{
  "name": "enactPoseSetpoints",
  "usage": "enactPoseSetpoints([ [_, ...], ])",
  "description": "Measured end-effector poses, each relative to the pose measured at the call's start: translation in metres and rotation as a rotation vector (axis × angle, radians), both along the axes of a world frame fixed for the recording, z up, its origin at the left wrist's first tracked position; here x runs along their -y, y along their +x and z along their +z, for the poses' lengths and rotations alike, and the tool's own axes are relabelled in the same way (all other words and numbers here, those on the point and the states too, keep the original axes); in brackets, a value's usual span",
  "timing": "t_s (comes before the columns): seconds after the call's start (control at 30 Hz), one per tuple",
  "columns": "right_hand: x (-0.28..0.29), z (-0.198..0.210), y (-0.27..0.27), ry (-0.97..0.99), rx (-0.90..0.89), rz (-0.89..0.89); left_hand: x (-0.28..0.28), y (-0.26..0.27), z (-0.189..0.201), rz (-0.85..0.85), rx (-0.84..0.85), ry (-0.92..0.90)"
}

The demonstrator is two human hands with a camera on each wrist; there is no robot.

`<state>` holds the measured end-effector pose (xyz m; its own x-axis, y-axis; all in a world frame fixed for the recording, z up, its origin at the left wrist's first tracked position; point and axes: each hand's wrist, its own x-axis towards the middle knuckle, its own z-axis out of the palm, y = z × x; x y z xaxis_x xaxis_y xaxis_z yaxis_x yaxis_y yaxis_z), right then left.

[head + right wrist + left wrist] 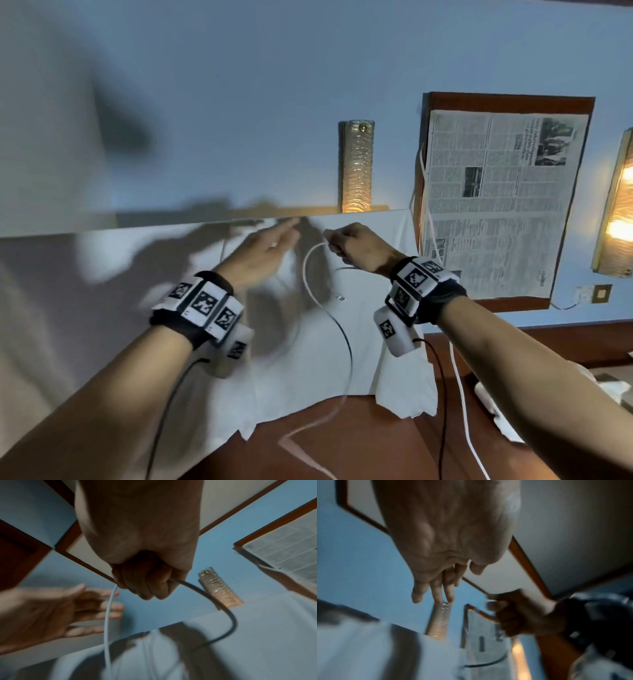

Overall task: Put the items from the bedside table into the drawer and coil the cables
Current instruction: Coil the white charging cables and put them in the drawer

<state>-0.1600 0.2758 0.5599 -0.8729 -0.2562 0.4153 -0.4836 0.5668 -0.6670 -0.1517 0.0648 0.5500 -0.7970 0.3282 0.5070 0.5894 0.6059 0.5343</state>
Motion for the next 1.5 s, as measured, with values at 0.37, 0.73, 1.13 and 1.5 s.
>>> enactPoseSetpoints([
  [0.37,-0.025,0.004,0.016,-0.203,0.146,0.109,0.028,-0.023,0.021,0.189,-0.207,0.121],
  [0.73,-0.034,0.006,0.020,-0.423,0.392,0.220,0.053,-0.035,0.022,0.378,-0.301,0.243],
  [1.13,-0.036,0.011,0.027,-0.584,0.640,0.515,0.067,-0.058,0.004,0.251,-0.273,0.388],
  [1.5,-0.040,0.045,0.015,-1.026,0.330,0.595,0.025,-0.018,-0.052,-0.063,0.388,0.148],
])
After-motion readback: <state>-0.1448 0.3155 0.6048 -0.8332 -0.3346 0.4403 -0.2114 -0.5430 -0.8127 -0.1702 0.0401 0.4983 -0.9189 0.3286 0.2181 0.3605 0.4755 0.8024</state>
